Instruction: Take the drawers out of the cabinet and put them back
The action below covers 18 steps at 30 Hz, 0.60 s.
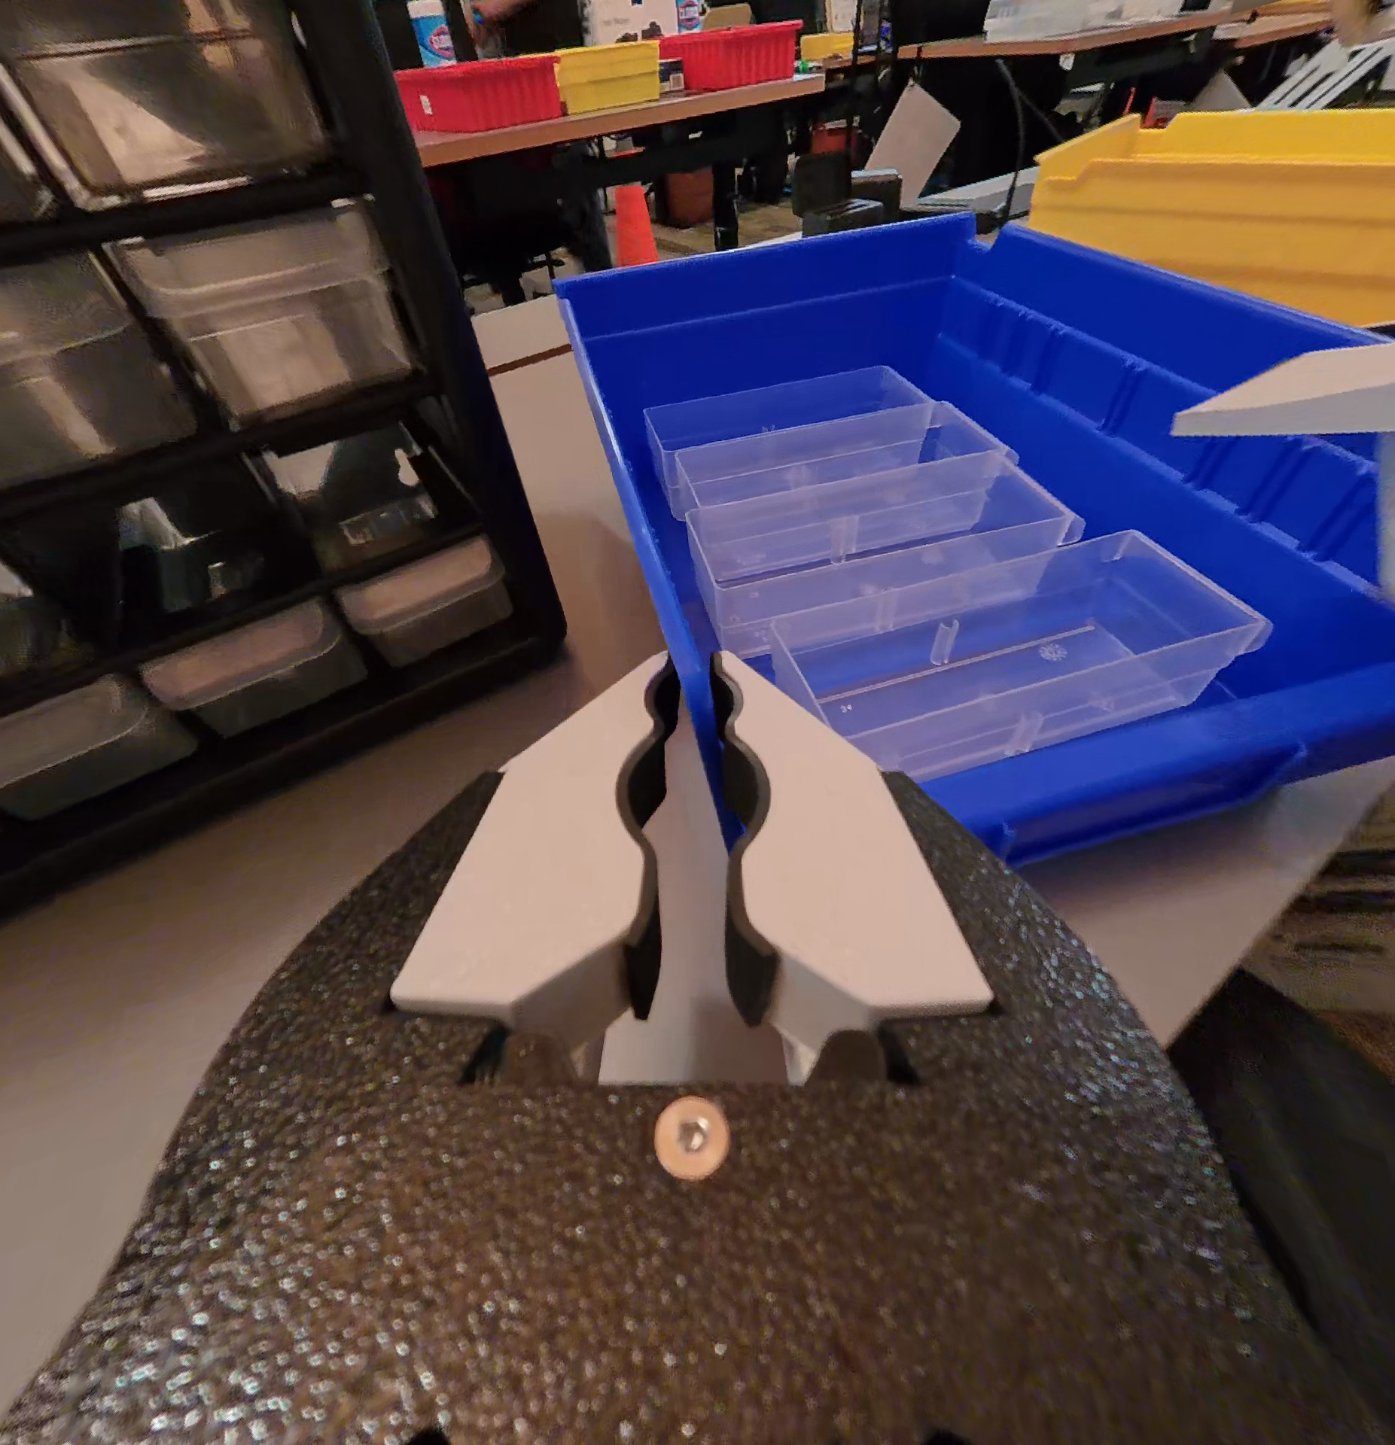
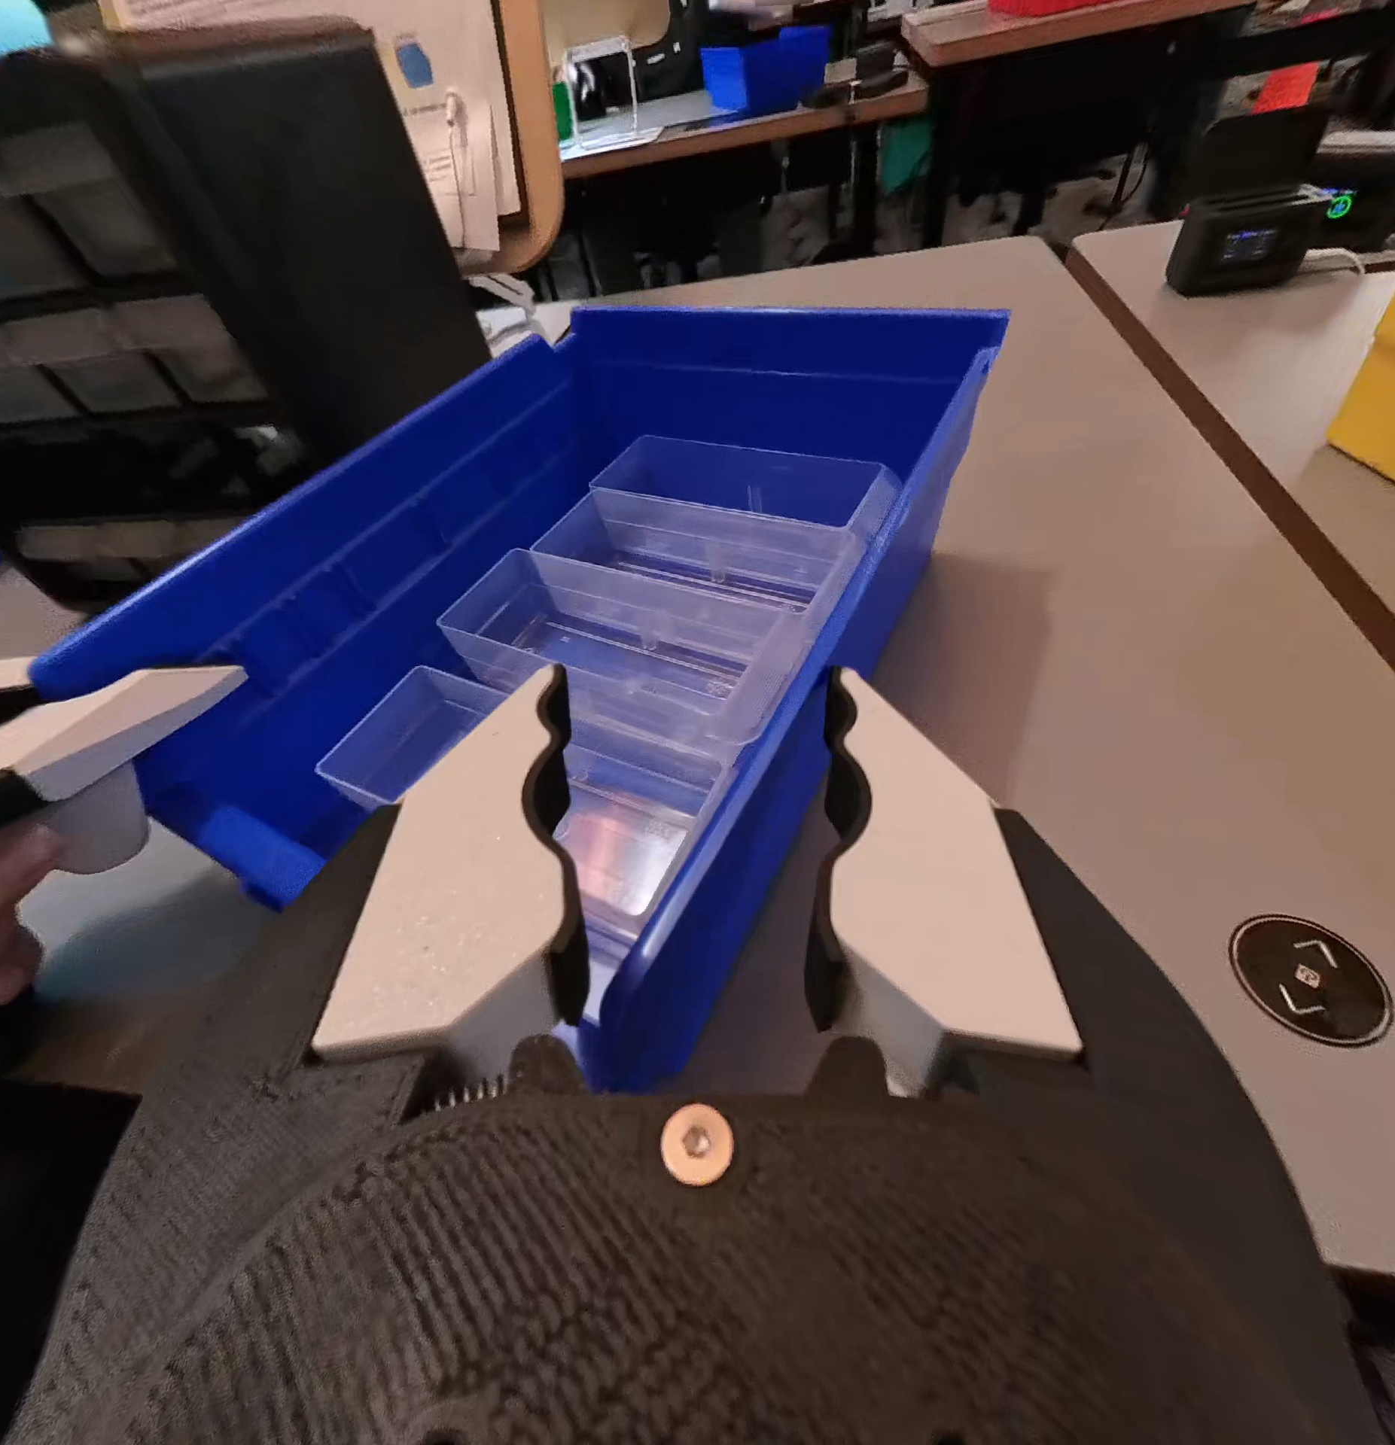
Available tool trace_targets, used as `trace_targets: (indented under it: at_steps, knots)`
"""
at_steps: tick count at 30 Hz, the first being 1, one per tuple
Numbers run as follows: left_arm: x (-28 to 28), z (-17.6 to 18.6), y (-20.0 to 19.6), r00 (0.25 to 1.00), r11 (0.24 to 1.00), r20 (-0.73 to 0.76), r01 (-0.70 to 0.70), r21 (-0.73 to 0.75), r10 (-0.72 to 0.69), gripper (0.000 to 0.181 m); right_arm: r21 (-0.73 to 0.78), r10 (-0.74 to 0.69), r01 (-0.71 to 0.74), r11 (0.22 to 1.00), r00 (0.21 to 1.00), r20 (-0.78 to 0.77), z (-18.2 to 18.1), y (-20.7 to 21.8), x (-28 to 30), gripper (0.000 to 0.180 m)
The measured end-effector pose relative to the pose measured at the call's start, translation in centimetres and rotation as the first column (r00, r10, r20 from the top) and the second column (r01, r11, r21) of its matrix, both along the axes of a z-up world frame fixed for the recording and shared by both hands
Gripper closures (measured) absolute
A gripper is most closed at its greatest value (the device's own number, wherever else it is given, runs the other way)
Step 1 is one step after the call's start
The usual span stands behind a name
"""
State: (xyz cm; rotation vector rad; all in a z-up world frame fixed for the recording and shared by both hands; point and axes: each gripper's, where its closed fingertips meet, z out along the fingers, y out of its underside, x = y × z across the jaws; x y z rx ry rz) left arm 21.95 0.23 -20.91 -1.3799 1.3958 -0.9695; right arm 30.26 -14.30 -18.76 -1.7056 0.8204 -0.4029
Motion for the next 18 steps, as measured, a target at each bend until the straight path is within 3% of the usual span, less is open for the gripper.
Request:
trace_targets:
  at_steps: [5,12,18]
  knots:
    - [-3.8,0.0,-0.4,0.999,0.999,0.004,0.05,0.016,-0.05,0.174,-0.129,-0.034,0.044,0.991,0.996,0.081,-0.4,0.1,-2.6,0.11]
    - [-8.6,0.0,0.3,0.993,0.992,-0.009,0.122,0.041,-0.122,0.174,-0.174,-0.059,0.076,0.982,0.993,0.104,-1.0,0.7,-7.2,0.11]
    - [-13.5,0.0,-0.1,0.978,0.976,-0.029,0.21,0.05,-0.208,0.169,-0.245,-0.067,0.092,0.965,0.992,0.111,-1.2,0.1,-11.7,0.12]
